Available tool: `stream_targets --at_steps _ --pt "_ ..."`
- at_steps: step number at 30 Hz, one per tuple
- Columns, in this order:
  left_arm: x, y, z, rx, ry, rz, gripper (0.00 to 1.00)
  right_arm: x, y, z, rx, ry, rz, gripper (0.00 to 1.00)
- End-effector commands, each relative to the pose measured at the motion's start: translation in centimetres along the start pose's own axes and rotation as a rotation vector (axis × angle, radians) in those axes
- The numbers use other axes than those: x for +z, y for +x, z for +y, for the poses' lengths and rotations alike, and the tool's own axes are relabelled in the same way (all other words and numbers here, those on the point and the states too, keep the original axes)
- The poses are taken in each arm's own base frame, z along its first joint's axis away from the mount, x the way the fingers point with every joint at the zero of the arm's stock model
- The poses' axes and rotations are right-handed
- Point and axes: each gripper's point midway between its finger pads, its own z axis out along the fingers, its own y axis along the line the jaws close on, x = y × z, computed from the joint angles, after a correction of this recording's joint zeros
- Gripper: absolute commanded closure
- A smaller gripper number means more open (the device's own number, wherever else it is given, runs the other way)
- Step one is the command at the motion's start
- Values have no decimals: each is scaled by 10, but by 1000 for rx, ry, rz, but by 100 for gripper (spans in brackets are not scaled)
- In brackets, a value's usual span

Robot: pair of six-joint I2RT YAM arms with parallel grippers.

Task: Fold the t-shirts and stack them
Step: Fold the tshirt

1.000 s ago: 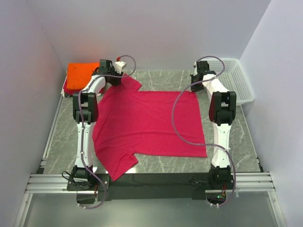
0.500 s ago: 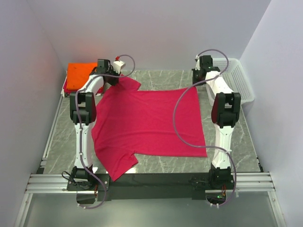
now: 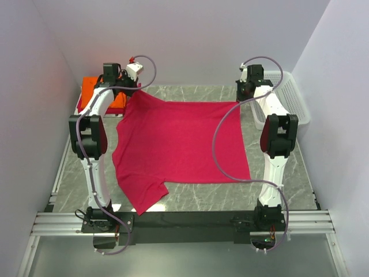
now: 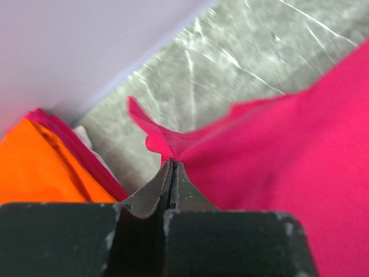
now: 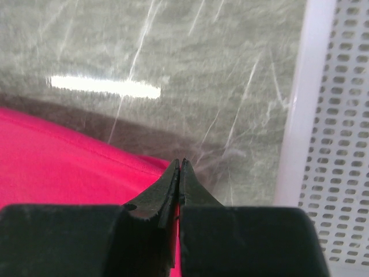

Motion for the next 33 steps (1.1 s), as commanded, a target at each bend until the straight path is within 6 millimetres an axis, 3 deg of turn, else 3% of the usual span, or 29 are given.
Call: stream_targets --at_steps 1,3,4,6,7,8,9,15,16,17,26,30,33 --pt "-30 -28 -6 53 21 -70 100 -39 -31 0 -37 -22 -101 100" --pt "-42 -31 -8 70 15 -70 100 -44 -30 1 -53 -30 -105 100" --pt "-43 -20 -14 72 27 -50 100 -45 -28 2 -56 -35 -101 100" --pt "-58 -26 -18 88 19 -61 100 -49 -24 3 -69 -44 -94 100" --pt "-60 -17 -24 79 25 -46 100 -50 -22 6 -72 -56 -91 100" --pt "-70 -25 -26 92 20 -58 100 -52 -22 8 -75 -63 -93 100" --pt "-73 -22 -29 91 24 -52 100 -53 -16 -6 -63 -52 -84 100" --pt "-99 -4 -53 65 45 4 100 -52 7 -3 -92 -88 -31 100" --pt "-100 9 -61 47 62 30 100 -52 9 -3 -95 -89 -26 100" --pt "-108 7 -66 44 66 24 99 -52 14 -3 -98 -95 -18 100" --pt "-139 83 -120 -40 133 197 99 -48 54 -2 -129 -131 68 100" --pt "-139 128 -140 -95 171 300 99 -40 74 -3 -138 -138 118 100" --pt "-136 150 -151 -119 198 350 99 -32 87 -3 -134 -148 164 100"
